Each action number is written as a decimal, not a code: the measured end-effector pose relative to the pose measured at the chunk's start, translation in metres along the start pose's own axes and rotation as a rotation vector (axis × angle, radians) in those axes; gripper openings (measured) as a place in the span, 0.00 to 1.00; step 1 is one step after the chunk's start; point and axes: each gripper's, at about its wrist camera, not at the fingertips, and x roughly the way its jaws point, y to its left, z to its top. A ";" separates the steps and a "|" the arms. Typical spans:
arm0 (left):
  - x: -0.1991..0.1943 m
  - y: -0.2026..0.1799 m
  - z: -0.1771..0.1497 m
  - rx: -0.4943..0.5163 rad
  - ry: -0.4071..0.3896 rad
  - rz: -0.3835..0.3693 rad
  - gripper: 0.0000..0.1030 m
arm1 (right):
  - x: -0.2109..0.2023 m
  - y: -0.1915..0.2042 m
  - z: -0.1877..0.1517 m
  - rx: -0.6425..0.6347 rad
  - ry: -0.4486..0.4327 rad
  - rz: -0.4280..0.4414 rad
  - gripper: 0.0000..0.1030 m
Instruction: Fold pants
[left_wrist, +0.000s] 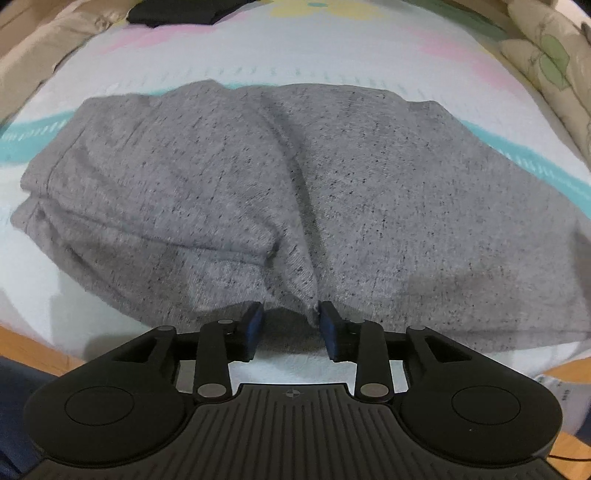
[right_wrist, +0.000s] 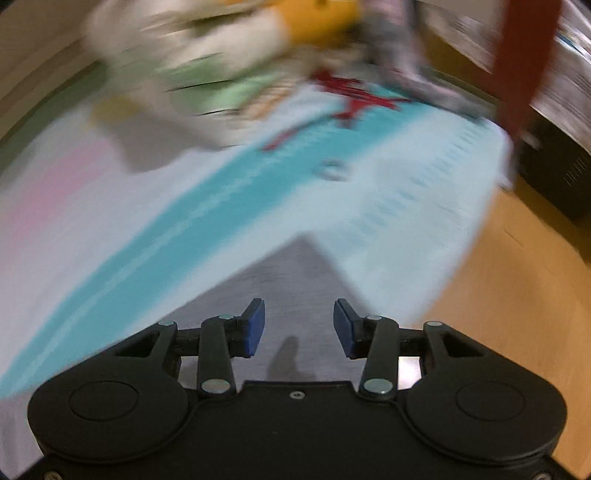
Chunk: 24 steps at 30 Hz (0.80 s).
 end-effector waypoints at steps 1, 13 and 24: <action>-0.005 0.005 -0.001 -0.012 0.000 -0.011 0.32 | -0.001 0.016 -0.002 -0.043 -0.003 0.029 0.51; -0.061 0.090 0.018 -0.261 -0.157 0.024 0.39 | -0.026 0.180 -0.055 -0.452 0.007 0.377 0.51; -0.032 0.160 0.041 -0.570 -0.127 0.050 0.45 | -0.075 0.259 -0.153 -0.863 -0.028 0.653 0.50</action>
